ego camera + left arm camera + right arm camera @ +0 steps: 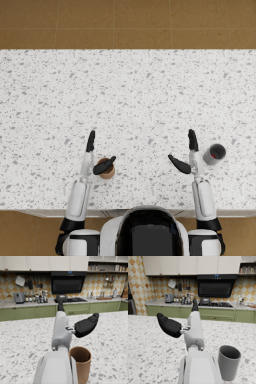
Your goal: Pick up two cups and pour the berry on the right into the cup on the left
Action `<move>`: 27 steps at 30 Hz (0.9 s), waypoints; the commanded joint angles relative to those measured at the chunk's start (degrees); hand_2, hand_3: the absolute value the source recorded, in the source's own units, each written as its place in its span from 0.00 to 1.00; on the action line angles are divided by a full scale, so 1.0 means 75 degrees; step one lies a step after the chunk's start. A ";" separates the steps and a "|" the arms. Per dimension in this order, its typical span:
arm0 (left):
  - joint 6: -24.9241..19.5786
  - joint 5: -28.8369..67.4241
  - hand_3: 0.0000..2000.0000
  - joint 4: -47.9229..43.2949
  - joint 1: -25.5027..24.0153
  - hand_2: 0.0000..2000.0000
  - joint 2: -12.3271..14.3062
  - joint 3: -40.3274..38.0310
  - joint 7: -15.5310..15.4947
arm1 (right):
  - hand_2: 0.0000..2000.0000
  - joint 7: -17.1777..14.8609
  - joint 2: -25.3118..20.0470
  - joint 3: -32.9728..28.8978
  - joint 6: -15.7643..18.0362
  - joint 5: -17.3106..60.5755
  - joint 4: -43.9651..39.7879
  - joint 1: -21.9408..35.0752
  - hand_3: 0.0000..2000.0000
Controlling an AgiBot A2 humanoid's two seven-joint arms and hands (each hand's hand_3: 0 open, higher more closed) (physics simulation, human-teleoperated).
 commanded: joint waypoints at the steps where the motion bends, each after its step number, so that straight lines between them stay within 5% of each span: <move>1: -0.0003 0.0240 0.00 -0.0196 -0.0414 0.00 -0.0098 -0.0376 -0.0003 | 0.00 0.0003 0.0017 -0.0728 -0.0003 0.0240 0.0243 -0.0338 0.00; 10: -0.0010 0.0821 0.00 -0.0586 -0.1854 0.00 -0.0278 -0.0560 -0.0010 | 0.00 0.0010 -0.0265 -0.2146 -0.0009 0.2160 0.0270 -0.1053 0.00; 16: -0.0010 0.0848 0.00 -0.0481 -0.2385 0.00 -0.0344 -0.0336 -0.0010 | 0.00 0.0010 -0.0607 -0.3217 -0.0010 0.2541 0.0024 -0.1586 0.00; 27: -0.0010 0.0851 0.00 0.0203 -0.2465 0.00 -0.0193 0.0015 -0.0010 | 0.00 0.0010 -0.0768 -0.3413 -0.0010 0.2597 -0.1224 -0.1669 0.00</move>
